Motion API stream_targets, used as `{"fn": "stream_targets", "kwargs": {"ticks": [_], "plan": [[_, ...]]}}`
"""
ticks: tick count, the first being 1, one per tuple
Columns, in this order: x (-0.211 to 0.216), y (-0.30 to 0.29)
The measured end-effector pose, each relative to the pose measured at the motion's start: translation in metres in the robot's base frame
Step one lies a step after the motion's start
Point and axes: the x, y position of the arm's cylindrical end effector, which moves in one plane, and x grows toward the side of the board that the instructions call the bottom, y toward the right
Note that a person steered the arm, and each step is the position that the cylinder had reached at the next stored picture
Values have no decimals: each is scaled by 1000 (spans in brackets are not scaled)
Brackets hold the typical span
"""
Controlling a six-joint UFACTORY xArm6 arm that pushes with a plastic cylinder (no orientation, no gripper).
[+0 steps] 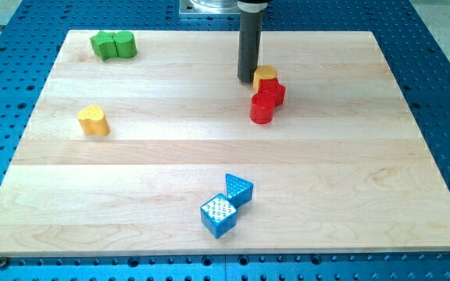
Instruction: Put red blocks and hexagon in a line
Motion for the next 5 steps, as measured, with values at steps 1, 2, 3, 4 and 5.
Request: {"fn": "stream_targets", "kwargs": {"ticks": [1,2,3,4,5], "plan": [[-9,10],[-22,11],[-22,82],[-7,89],[2,72]]}}
